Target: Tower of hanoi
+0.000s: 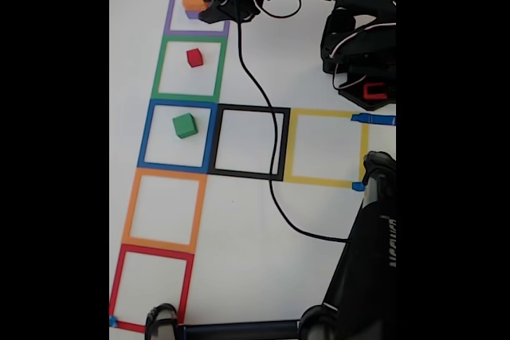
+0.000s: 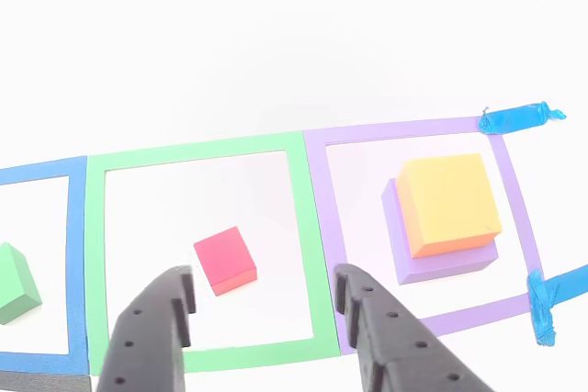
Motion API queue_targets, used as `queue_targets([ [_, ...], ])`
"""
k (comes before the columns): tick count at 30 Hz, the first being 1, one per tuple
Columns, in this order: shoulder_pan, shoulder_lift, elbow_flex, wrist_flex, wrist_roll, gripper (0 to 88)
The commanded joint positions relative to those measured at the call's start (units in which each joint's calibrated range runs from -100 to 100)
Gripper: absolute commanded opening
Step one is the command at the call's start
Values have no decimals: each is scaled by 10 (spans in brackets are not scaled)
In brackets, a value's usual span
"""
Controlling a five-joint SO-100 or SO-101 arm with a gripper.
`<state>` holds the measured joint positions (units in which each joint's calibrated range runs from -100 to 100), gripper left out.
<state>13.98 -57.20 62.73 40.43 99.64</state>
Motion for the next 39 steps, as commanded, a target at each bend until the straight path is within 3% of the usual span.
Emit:
queue_targets([
  [1,-20,49,28,-112,4,214],
  [6,-27,127,118,-356,4,269],
  [12,-17,186,199,-538,4,315],
  [23,-6,421,240,-828,4,318],
  [39,-3,683,195,-1032,4,311],
])
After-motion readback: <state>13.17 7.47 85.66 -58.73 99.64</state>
